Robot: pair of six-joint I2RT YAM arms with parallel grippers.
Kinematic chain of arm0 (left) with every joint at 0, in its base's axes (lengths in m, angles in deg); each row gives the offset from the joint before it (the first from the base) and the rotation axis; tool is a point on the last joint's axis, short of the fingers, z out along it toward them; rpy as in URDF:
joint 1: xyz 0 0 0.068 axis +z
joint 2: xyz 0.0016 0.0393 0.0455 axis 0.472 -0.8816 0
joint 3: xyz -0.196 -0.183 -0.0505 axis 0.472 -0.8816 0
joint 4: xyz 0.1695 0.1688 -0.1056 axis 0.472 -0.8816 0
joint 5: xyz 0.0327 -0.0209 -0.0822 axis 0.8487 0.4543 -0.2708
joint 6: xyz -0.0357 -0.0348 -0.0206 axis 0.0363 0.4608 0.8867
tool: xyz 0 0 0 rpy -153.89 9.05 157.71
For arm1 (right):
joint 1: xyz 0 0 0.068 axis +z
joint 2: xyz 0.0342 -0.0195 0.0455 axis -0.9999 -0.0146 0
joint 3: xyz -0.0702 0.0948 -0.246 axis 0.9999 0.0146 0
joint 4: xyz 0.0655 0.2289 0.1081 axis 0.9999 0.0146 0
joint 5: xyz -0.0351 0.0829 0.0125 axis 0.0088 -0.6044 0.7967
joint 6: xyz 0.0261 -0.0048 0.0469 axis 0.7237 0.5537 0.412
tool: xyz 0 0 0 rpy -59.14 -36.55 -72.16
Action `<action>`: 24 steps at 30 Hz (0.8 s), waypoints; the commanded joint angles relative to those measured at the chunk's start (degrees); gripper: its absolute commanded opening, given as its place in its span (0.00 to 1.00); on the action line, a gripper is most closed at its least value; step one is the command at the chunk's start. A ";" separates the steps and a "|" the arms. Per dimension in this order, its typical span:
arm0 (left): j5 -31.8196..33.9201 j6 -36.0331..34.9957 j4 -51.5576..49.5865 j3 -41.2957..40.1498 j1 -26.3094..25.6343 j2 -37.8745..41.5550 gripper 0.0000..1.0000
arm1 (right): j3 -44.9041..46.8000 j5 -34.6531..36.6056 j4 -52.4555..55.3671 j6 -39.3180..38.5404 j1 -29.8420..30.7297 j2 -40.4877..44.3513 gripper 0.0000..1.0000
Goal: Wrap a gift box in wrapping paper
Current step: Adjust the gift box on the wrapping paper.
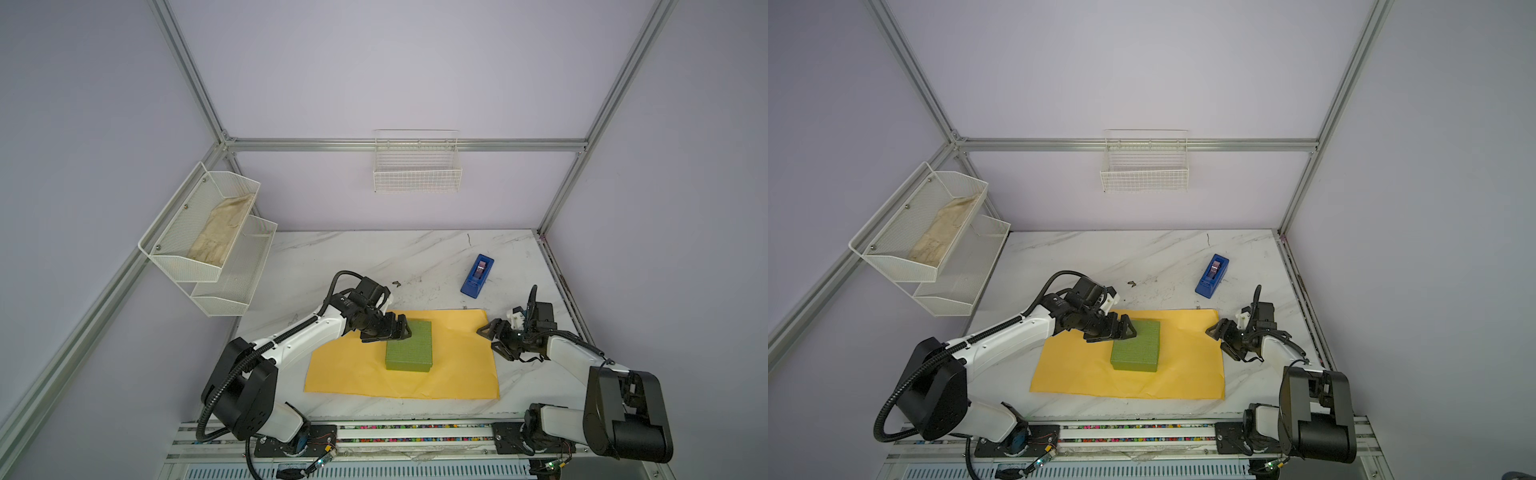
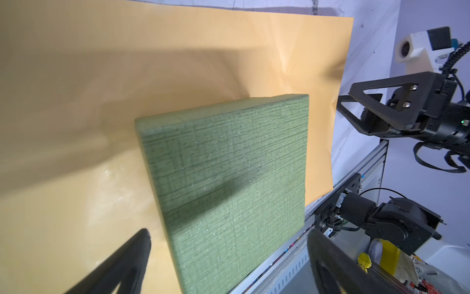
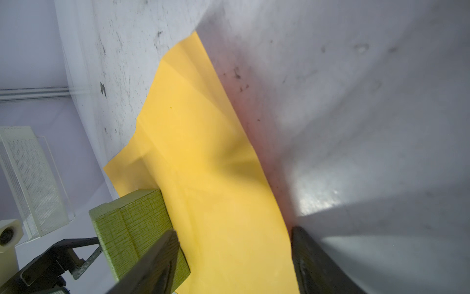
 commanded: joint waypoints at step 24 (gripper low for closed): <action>-2.96 -0.33 -0.89 11.41 -3.46 -2.35 0.89 | 0.28 -3.38 -2.60 -1.83 0.53 1.63 0.63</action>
